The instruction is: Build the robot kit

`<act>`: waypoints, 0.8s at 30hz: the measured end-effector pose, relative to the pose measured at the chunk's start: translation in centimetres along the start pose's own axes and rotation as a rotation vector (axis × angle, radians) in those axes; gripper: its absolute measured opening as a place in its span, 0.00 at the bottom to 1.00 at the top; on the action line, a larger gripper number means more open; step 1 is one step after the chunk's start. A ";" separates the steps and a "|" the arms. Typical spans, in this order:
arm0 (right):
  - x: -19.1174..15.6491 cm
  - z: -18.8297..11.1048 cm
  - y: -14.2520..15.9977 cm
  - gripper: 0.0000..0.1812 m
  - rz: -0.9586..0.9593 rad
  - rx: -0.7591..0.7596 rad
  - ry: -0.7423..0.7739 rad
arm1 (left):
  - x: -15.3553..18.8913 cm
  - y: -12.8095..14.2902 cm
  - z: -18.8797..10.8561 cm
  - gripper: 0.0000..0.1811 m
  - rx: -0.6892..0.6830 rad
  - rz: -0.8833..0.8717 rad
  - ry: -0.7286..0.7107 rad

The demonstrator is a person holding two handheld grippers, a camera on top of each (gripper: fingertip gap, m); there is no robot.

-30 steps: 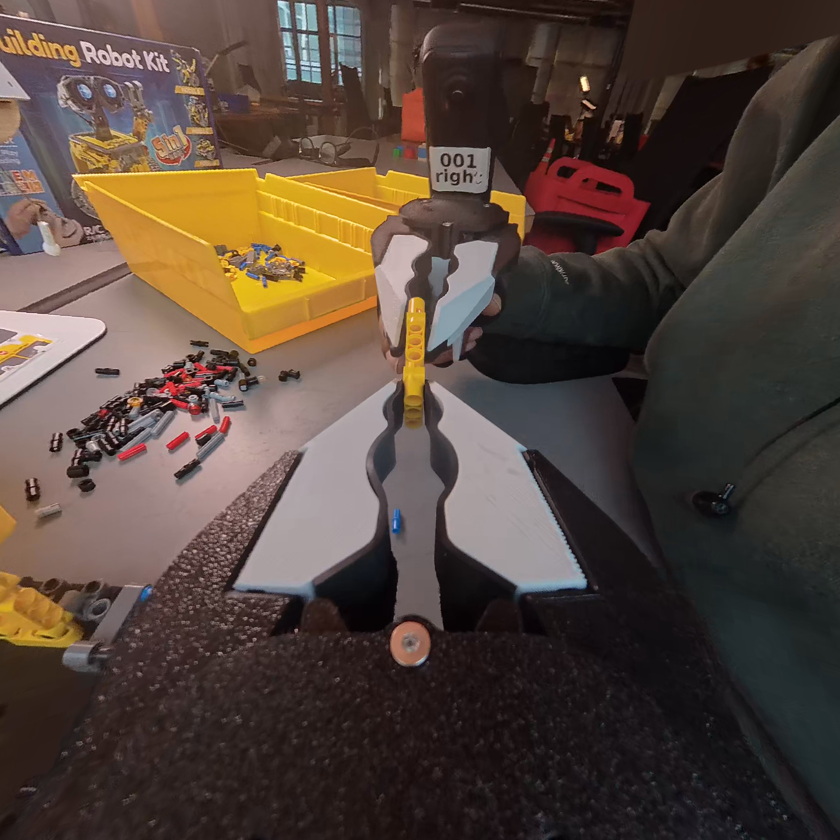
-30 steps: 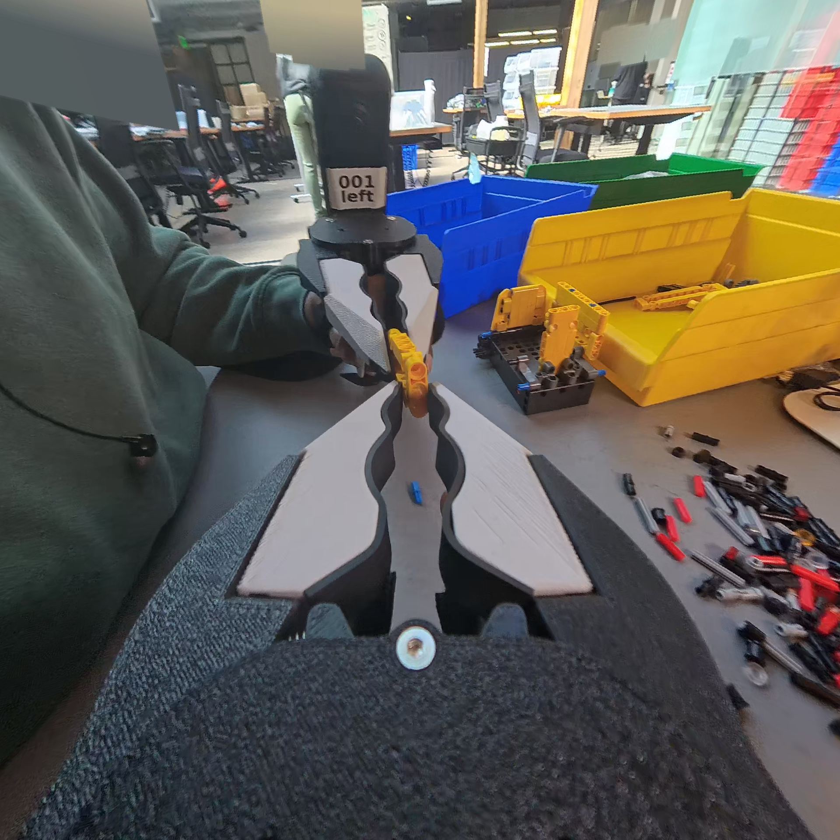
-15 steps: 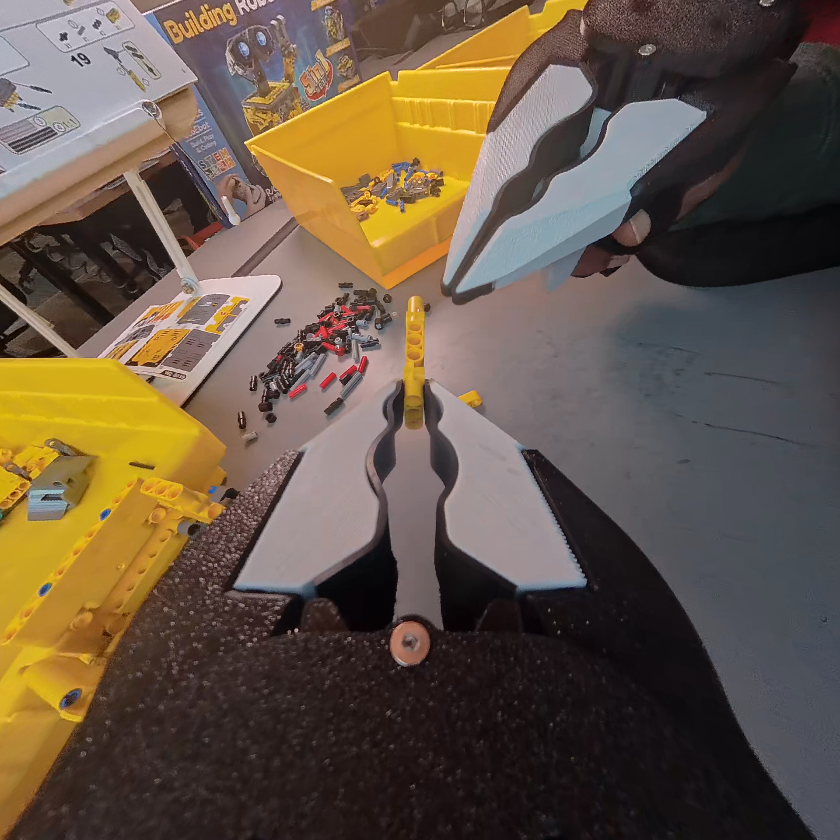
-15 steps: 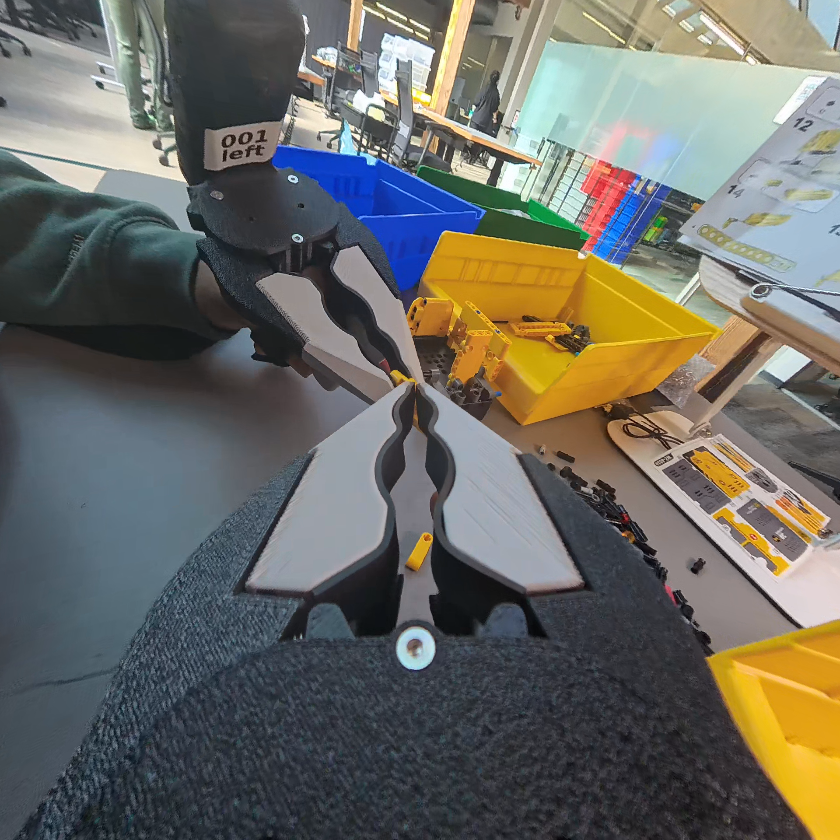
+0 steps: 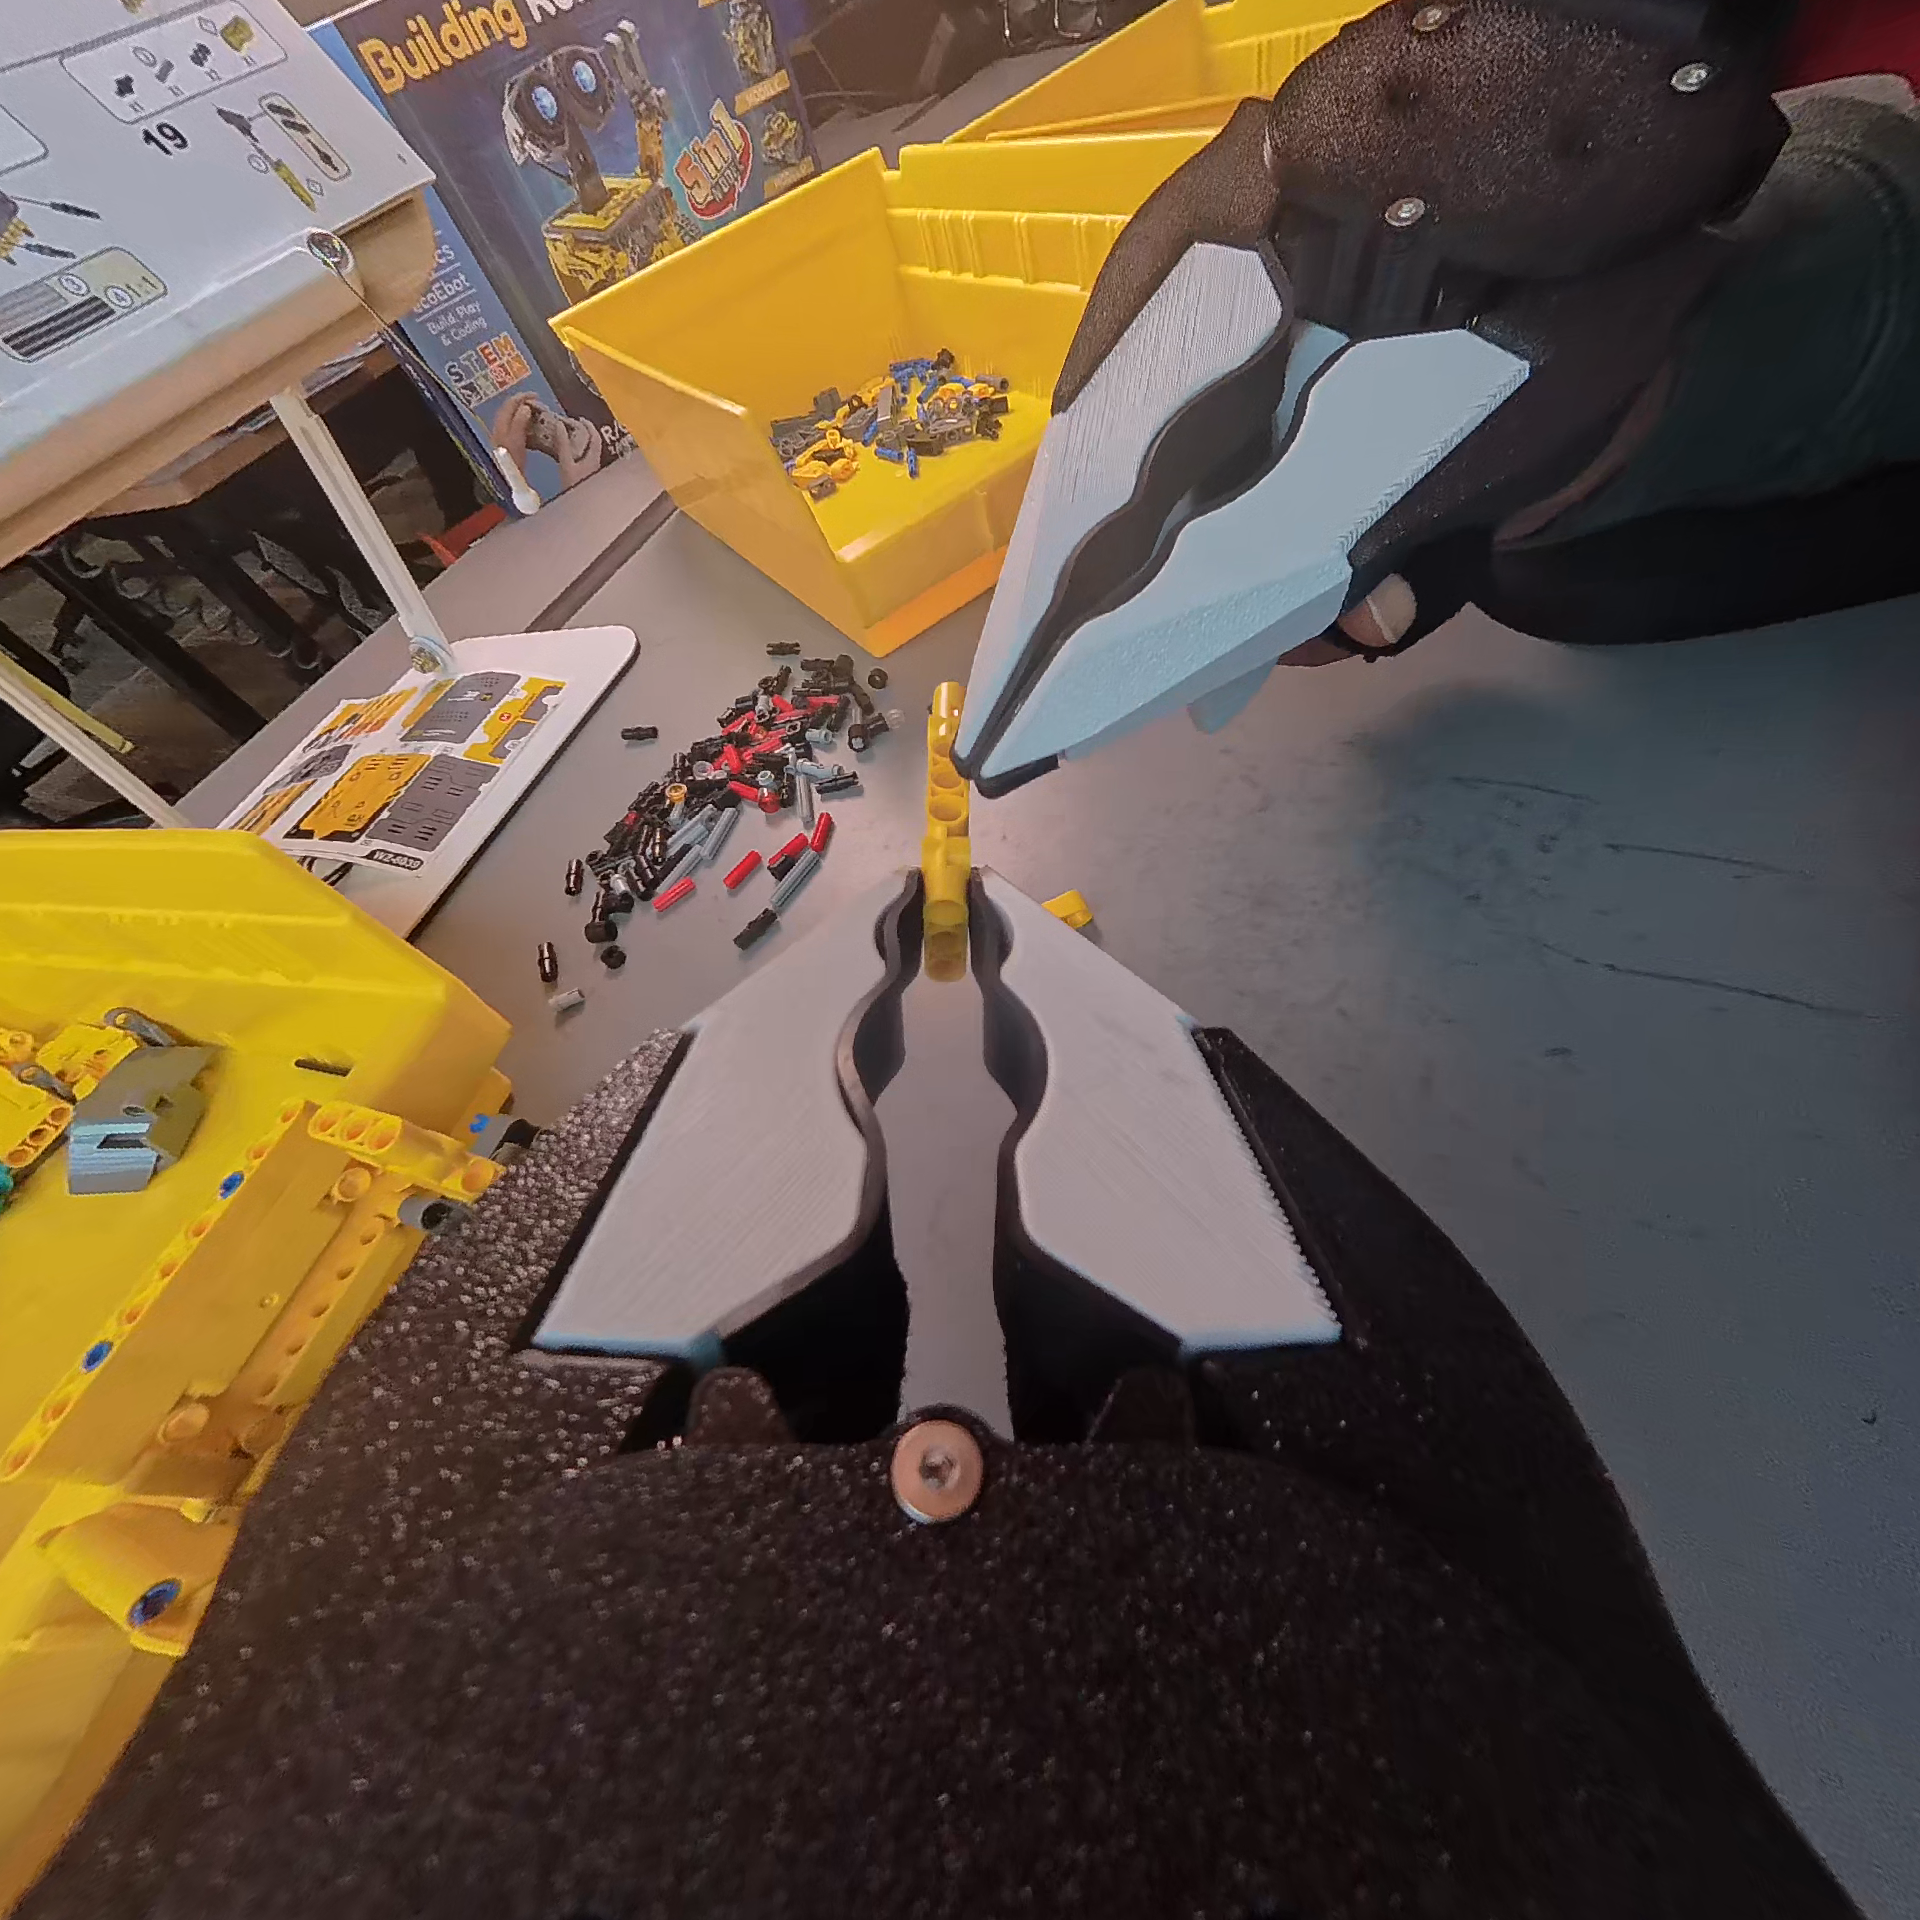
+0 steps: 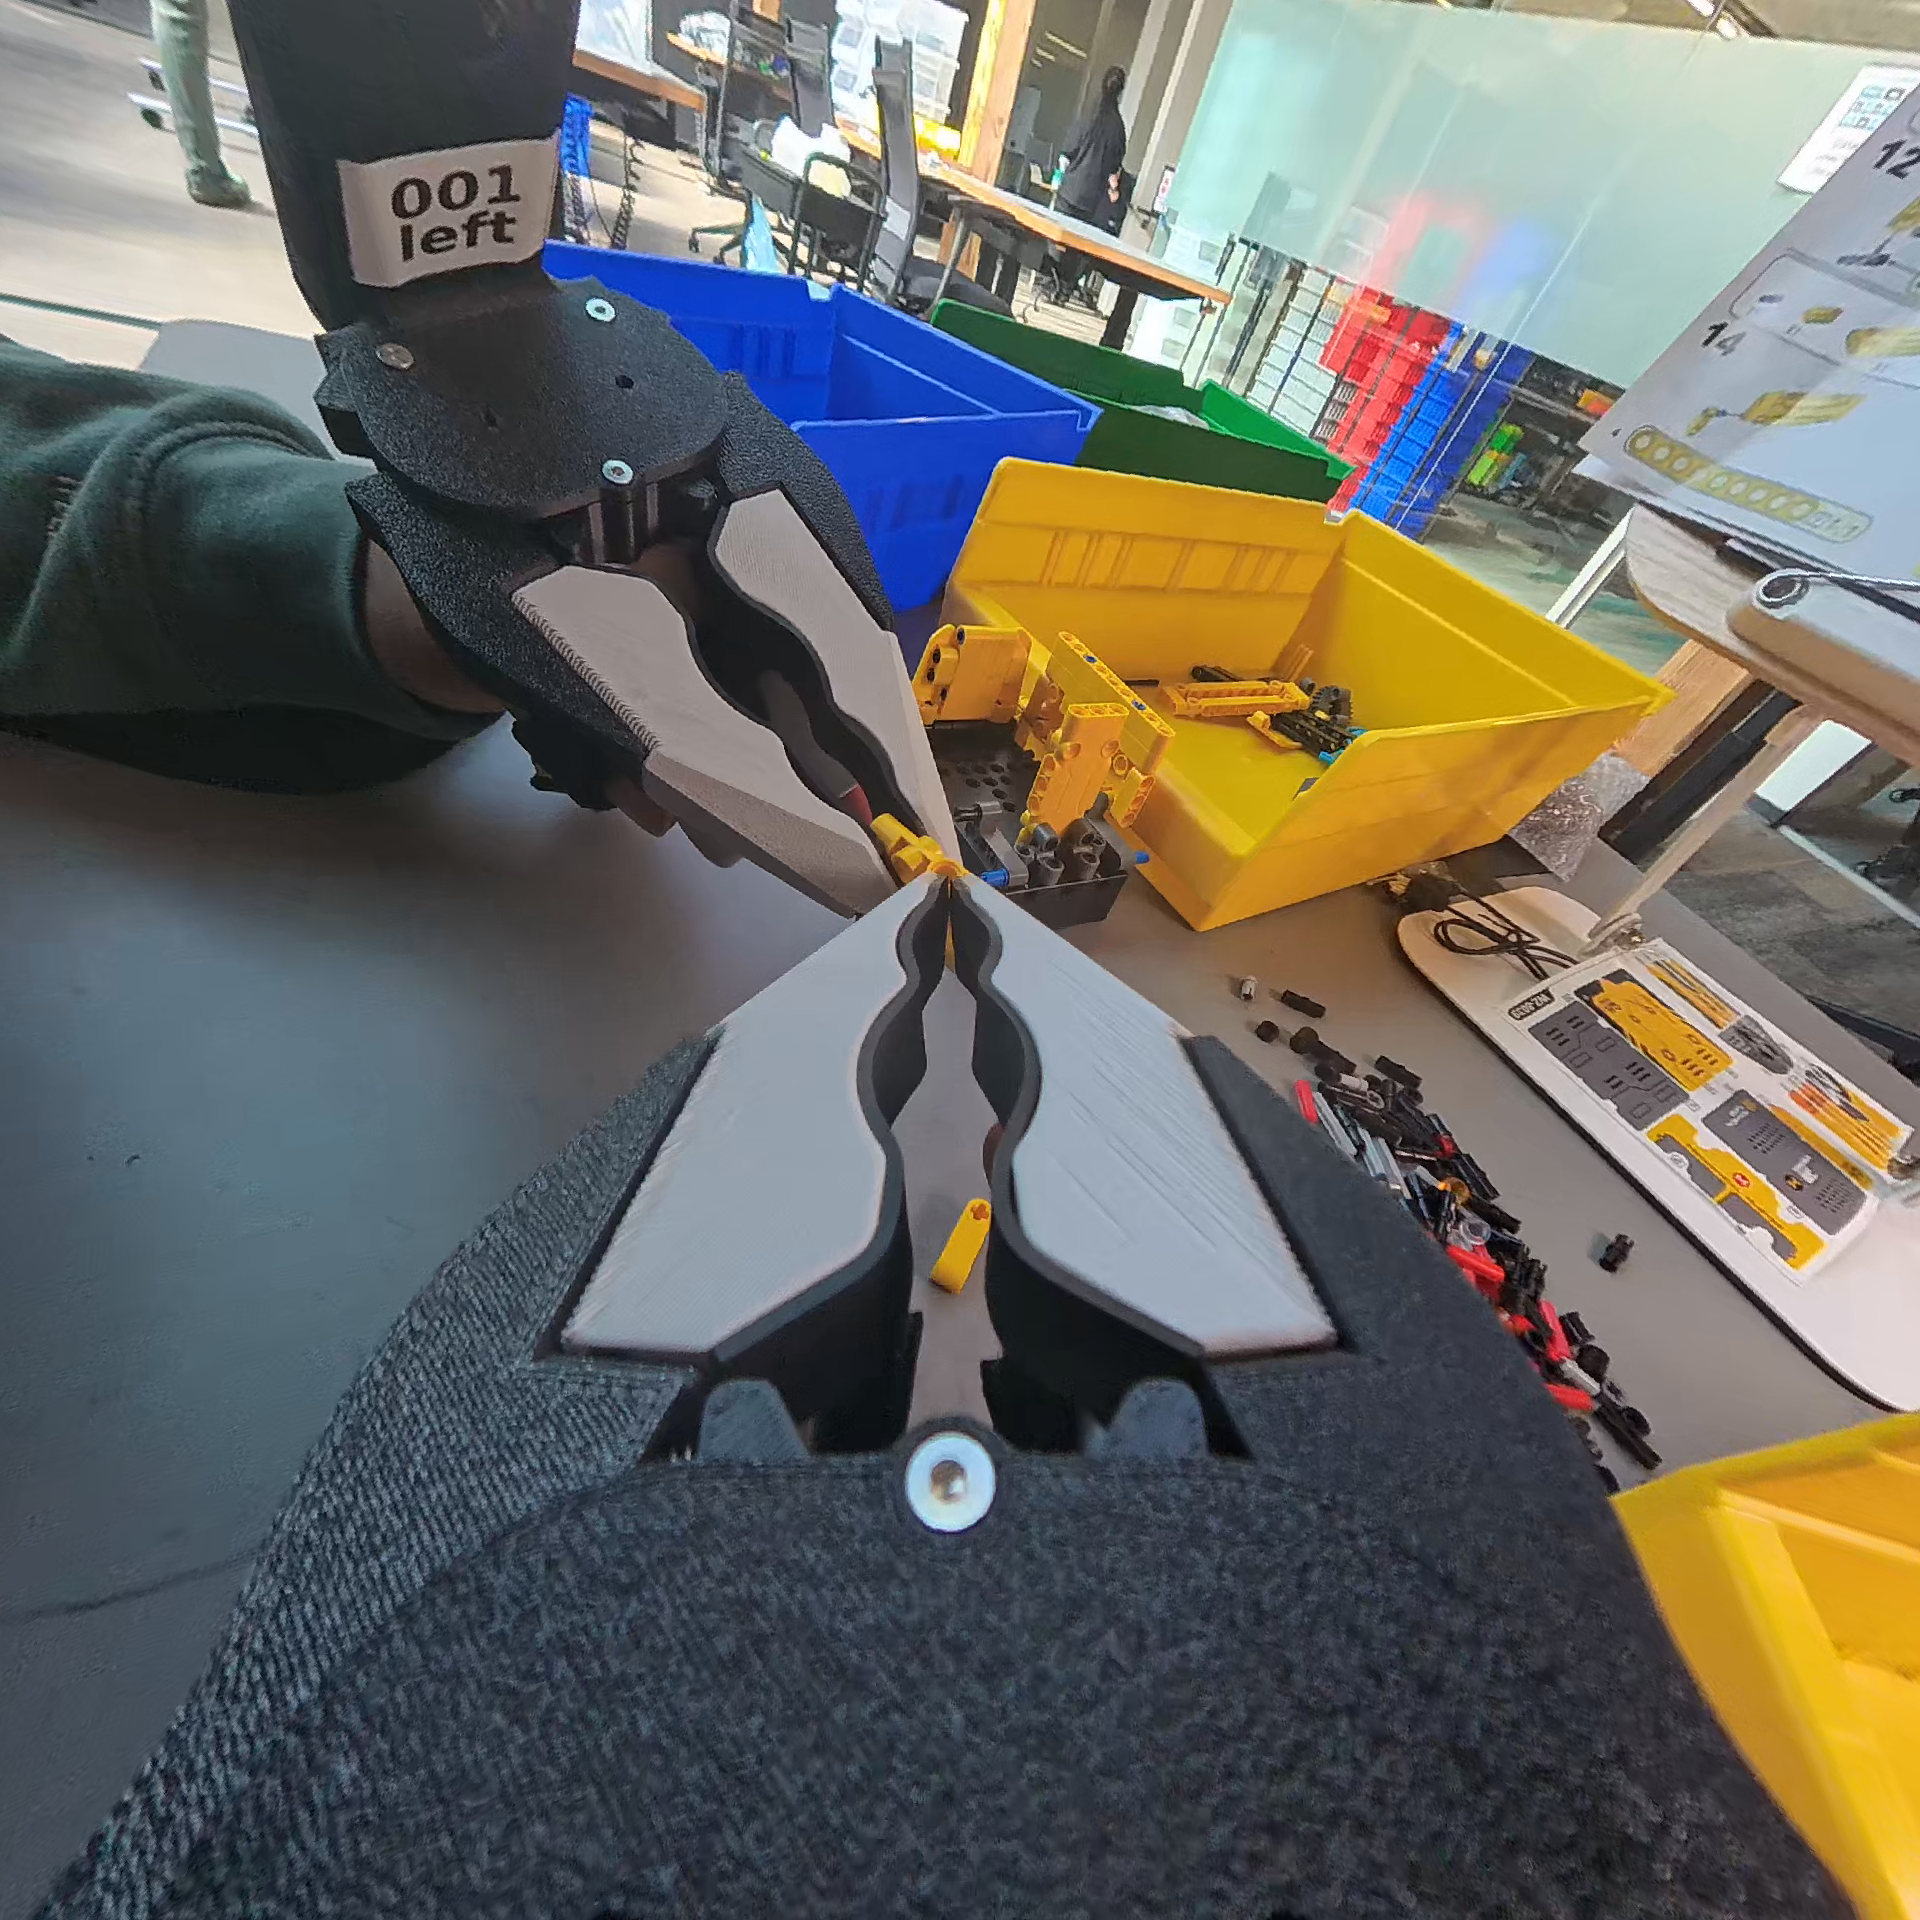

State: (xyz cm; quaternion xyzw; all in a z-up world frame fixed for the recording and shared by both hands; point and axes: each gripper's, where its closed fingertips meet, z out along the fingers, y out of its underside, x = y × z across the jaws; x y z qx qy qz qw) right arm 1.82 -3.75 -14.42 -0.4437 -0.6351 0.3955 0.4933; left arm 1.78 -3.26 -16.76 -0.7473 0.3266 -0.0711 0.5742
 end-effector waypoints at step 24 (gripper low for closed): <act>14.3 3.2 -9.0 0.00 -0.036 0.186 0.284 | -1.9 -0.2 -0.7 0.04 0.030 -0.108 -0.056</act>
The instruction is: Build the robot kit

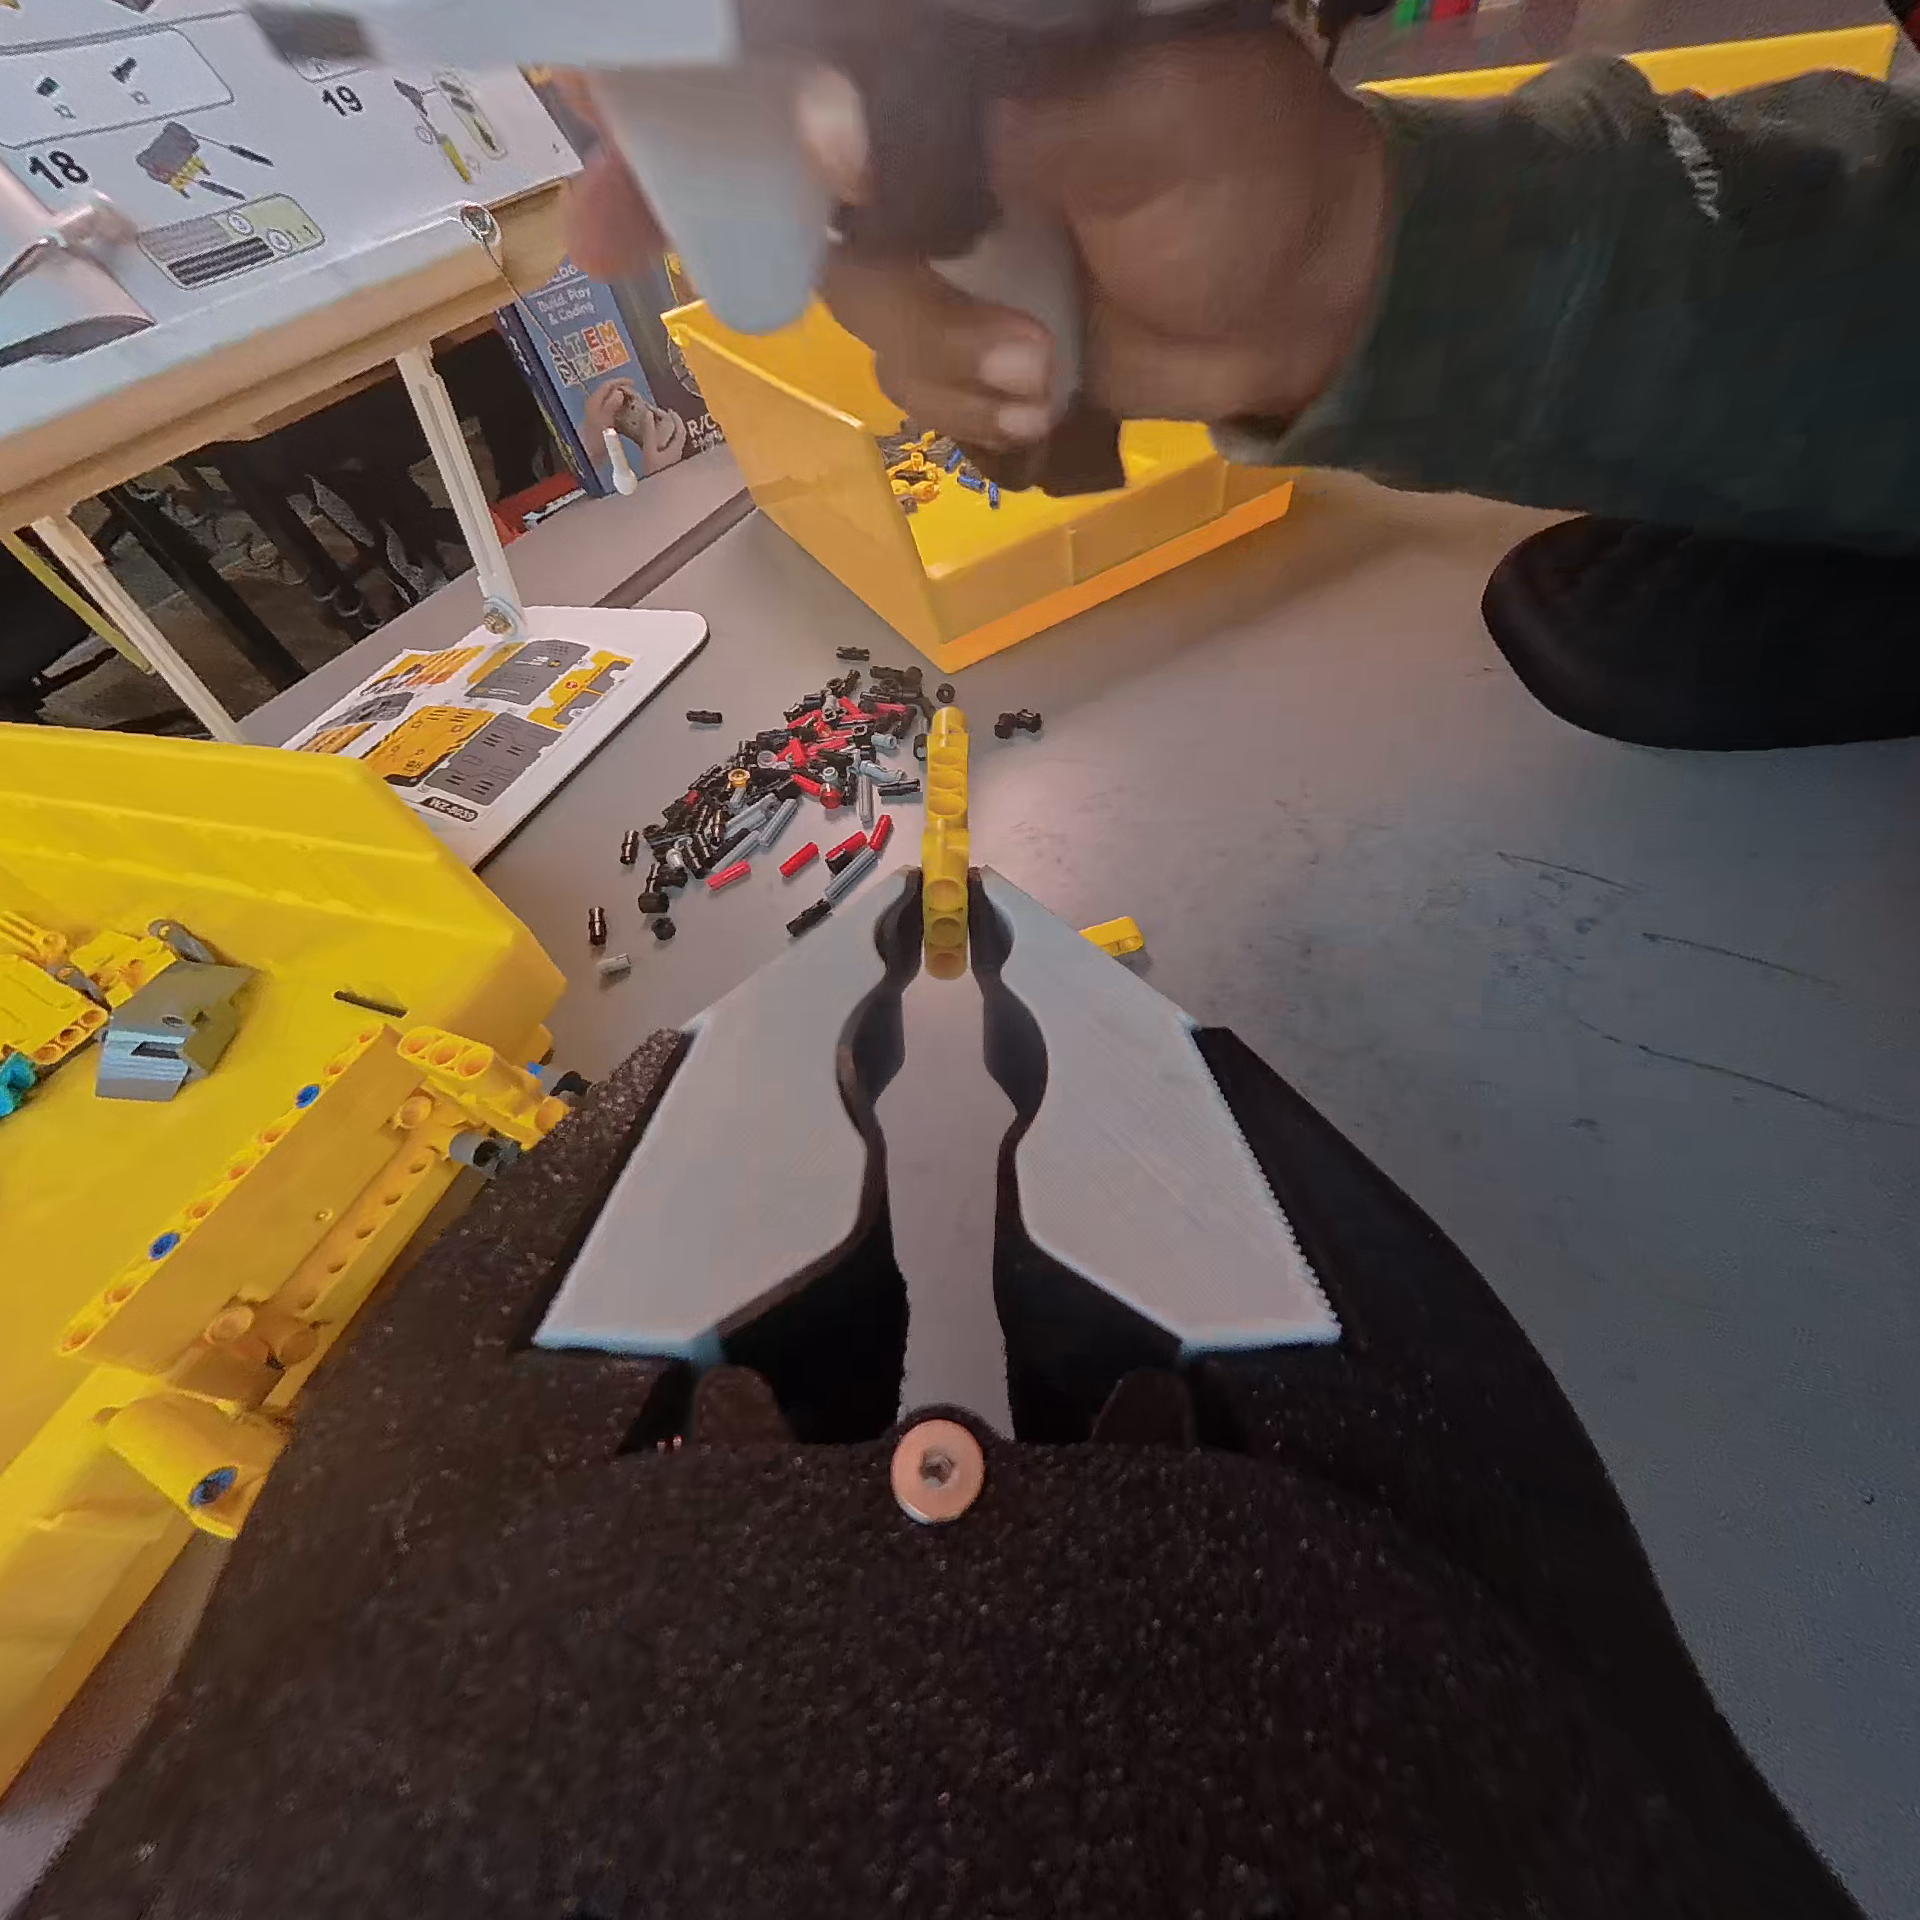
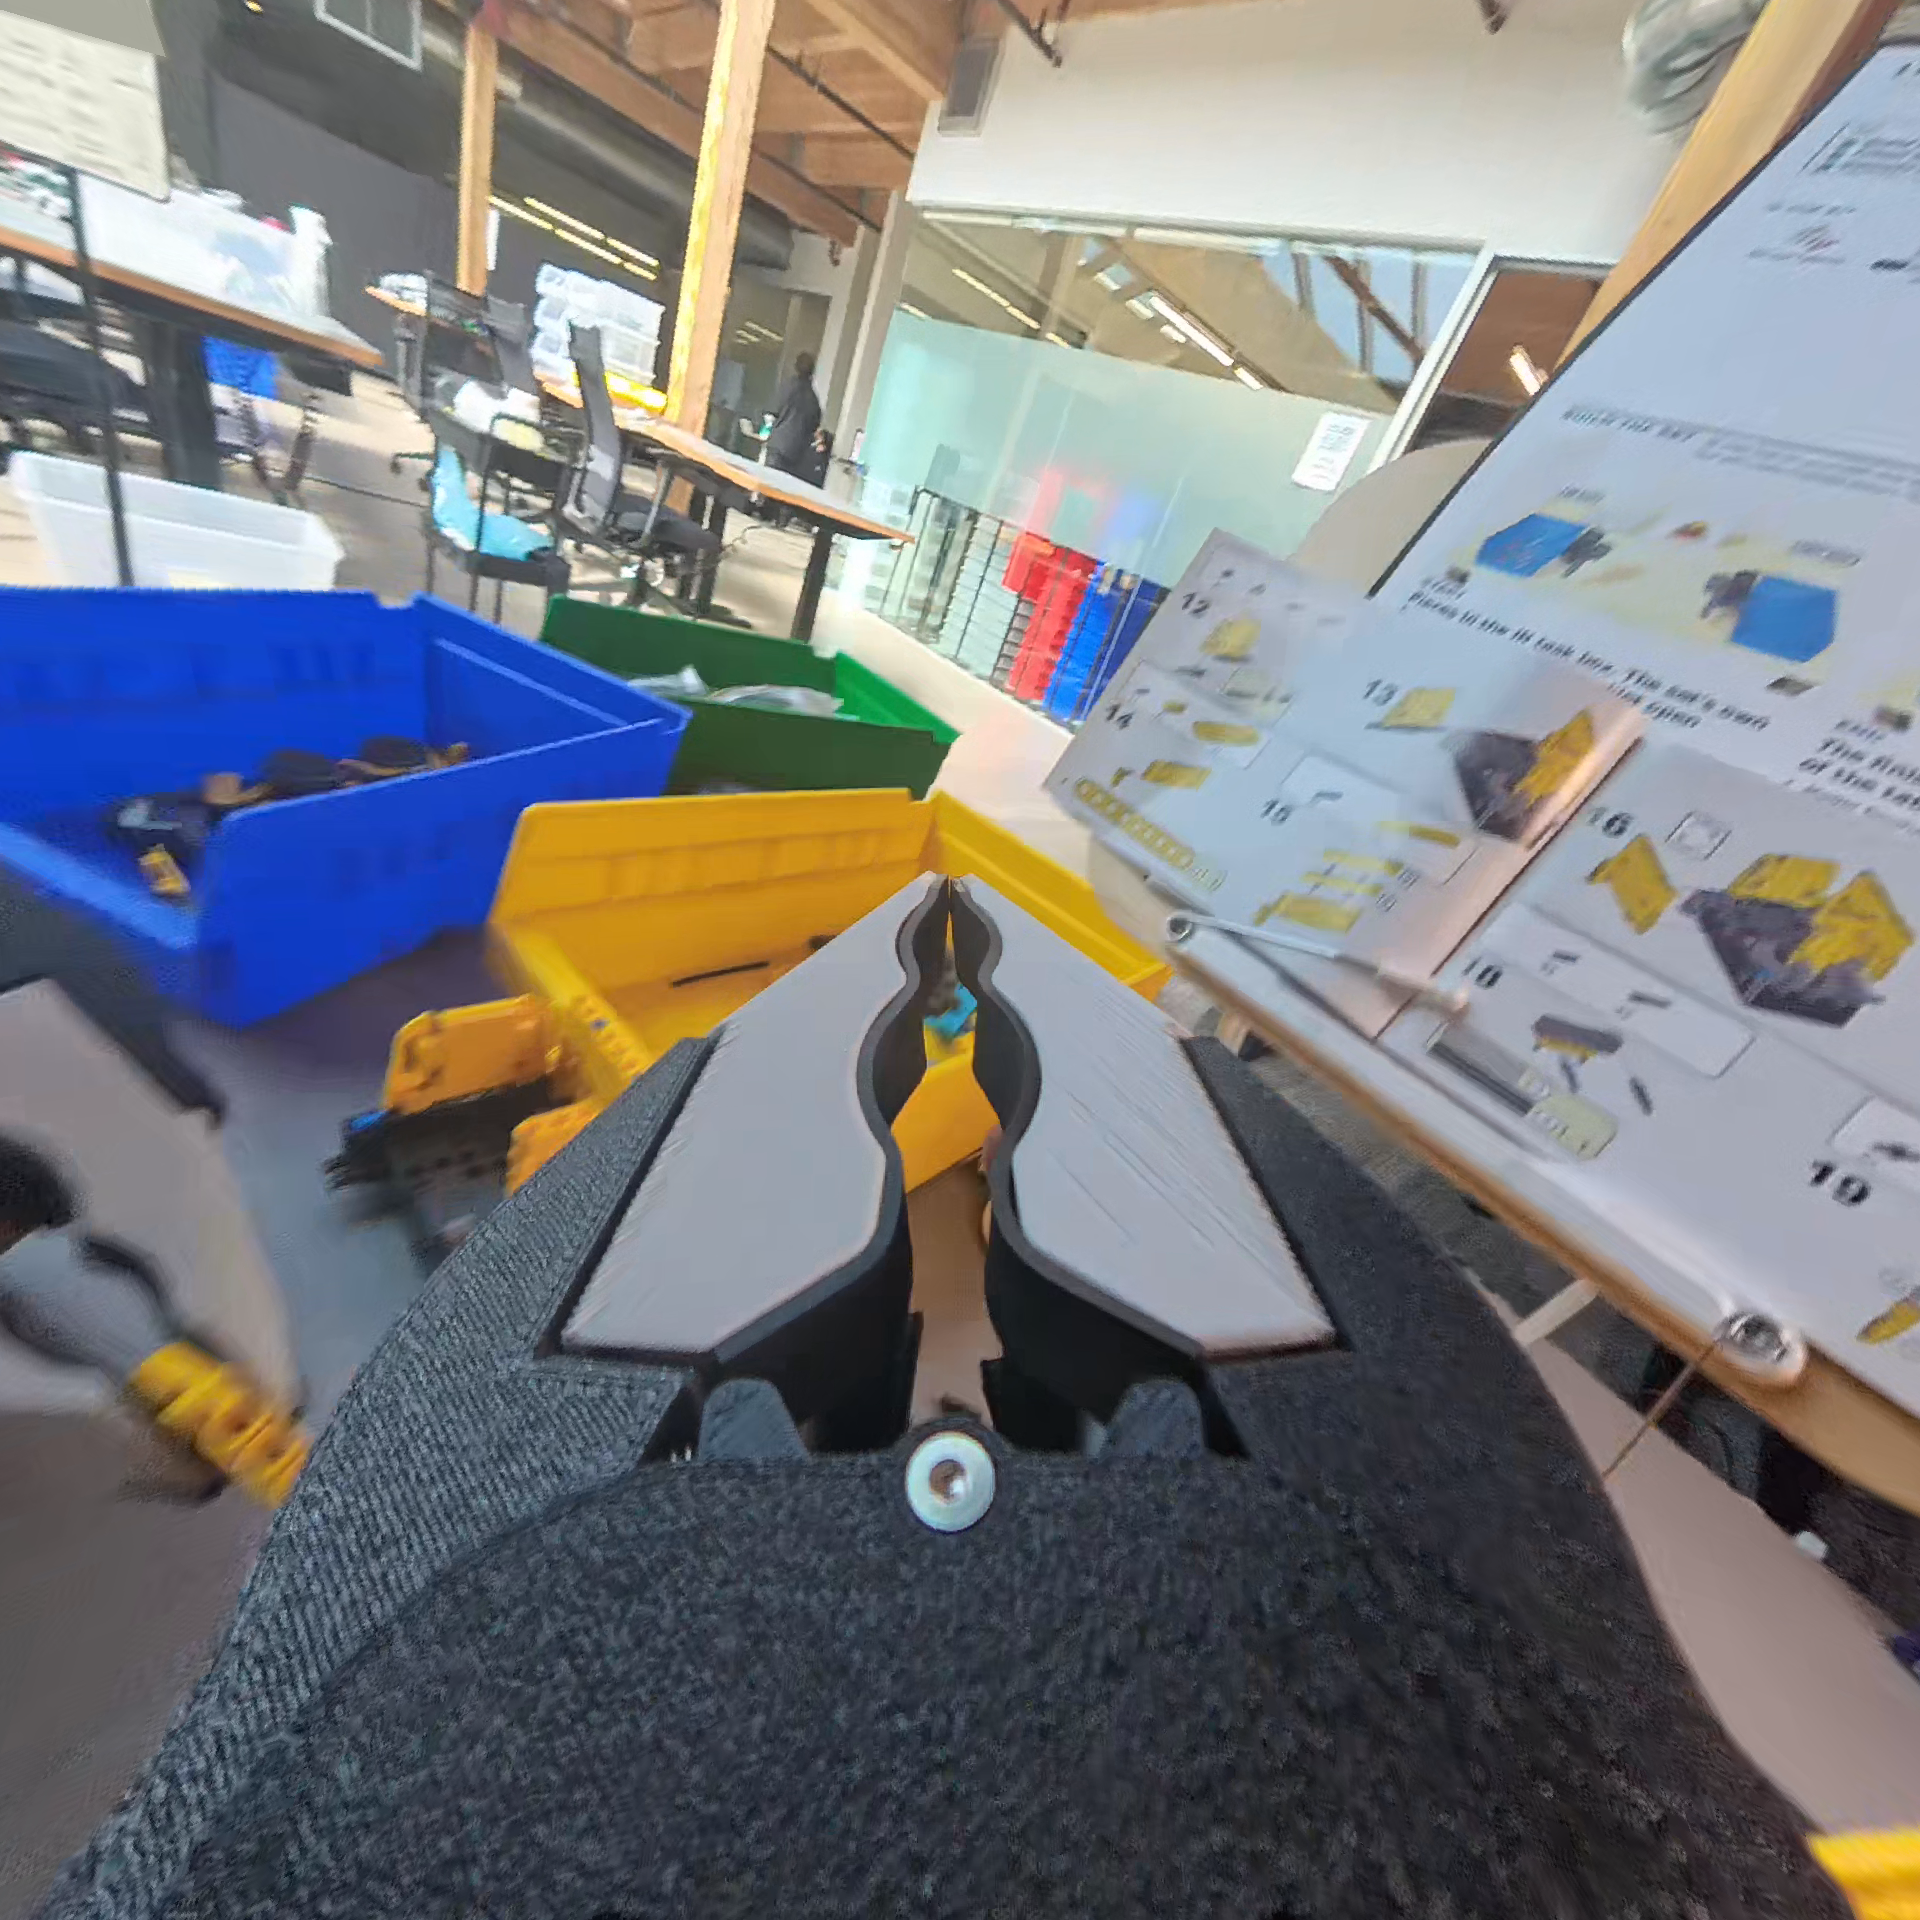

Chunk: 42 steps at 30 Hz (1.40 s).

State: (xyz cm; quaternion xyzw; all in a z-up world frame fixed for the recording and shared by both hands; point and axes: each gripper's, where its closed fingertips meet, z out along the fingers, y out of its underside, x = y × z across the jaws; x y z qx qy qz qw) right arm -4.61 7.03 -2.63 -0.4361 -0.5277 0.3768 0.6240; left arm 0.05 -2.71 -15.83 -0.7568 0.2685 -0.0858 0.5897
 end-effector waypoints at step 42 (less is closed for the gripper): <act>11.0 18.1 3.8 0.00 -0.086 -0.301 0.262 | 1.9 -0.1 0.3 0.03 0.017 -0.065 0.115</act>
